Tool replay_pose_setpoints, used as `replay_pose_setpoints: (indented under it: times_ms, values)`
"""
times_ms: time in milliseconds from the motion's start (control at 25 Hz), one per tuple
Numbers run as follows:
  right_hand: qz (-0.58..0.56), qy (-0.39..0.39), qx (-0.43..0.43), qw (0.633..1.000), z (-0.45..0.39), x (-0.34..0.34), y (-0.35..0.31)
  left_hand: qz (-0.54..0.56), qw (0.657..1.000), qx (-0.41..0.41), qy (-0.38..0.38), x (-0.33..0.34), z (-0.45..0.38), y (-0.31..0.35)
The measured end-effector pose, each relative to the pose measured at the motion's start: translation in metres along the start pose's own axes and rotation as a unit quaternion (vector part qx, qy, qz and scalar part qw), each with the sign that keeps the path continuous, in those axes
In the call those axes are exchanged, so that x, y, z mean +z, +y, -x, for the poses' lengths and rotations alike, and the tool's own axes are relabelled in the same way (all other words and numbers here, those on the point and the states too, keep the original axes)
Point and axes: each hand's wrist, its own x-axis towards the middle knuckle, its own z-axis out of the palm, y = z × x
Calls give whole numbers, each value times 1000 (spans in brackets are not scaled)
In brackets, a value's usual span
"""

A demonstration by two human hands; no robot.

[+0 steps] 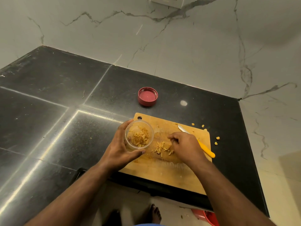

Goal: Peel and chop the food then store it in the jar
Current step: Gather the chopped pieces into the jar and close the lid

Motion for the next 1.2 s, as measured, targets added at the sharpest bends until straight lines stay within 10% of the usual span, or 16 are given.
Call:
replay_pose_setpoints:
  times_ms: [160,640,1200]
  values:
    - [139,-41,-43,989,0,18,0,-3,1000,7,7,3,1,-2]
    - [98,-68,-241,963,12,34,-14,18,999,-6,33,6,0,-8]
    - [120,-55,-274,953,22,29,1,-8,999,-6,39,9,0,-6]
